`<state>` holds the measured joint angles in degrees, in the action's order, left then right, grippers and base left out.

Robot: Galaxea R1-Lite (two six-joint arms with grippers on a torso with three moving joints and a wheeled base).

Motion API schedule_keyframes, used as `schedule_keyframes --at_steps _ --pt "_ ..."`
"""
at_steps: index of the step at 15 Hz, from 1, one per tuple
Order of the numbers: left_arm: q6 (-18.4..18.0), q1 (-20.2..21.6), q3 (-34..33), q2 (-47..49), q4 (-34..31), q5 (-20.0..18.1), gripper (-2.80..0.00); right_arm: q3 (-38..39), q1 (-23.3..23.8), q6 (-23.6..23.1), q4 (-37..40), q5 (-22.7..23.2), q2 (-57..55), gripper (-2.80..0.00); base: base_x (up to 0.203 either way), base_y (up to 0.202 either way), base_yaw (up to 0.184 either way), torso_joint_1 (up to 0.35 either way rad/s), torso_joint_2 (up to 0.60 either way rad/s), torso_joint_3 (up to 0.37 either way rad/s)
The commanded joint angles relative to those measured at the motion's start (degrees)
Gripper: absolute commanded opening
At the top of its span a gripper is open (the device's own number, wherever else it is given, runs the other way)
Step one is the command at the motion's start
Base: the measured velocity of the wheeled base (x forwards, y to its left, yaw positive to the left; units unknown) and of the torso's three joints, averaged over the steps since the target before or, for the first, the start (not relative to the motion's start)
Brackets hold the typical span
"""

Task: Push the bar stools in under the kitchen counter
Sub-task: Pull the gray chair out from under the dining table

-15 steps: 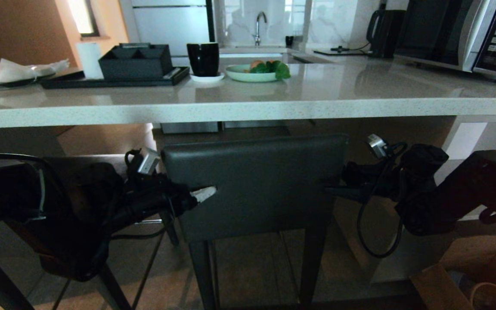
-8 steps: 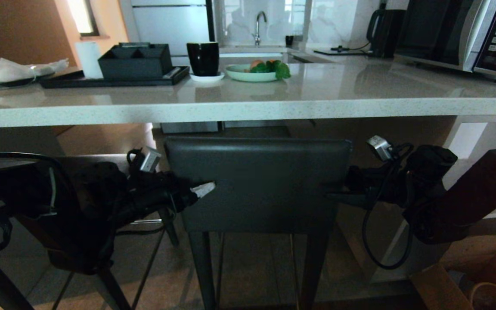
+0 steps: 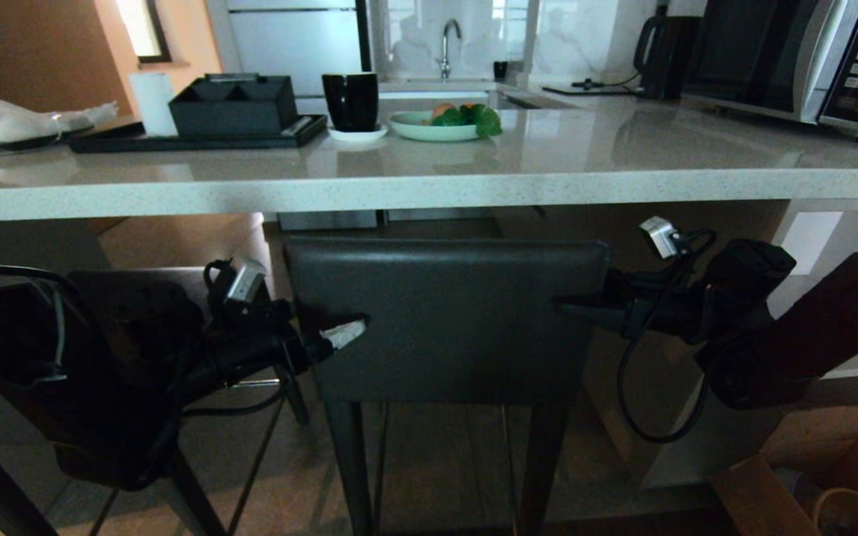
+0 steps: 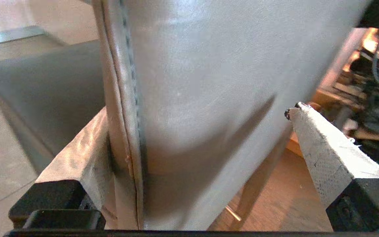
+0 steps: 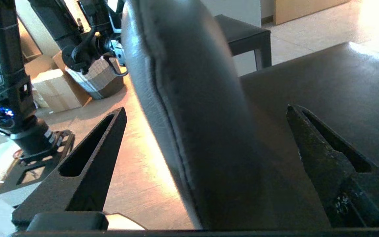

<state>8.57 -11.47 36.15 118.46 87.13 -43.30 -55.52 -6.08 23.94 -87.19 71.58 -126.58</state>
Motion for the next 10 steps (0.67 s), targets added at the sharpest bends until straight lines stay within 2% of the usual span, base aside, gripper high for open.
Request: schedule_keyframes --at_steps 1,3,10 --pt "0.05 -0.58 -0.20 -1.11 0.54 -2.75 0.00 2.03 -0.57 0.14 -0.48 0.31 1.18 0.00 0.000 0.000 0.000 0.000 0.00 0.000" --pt "-0.07 -0.92 -0.20 -1.02 0.54 -3.89 0.00 2.90 -1.51 0.14 -0.48 0.31 1.25 0.00 0.000 0.000 0.000 0.000 0.00 0.000" --pt "-0.04 -1.01 0.24 0.37 0.54 -3.02 0.00 3.48 -2.36 0.07 -0.48 0.14 -0.16 0.00 0.000 0.000 0.000 0.000 0.00 0.000"
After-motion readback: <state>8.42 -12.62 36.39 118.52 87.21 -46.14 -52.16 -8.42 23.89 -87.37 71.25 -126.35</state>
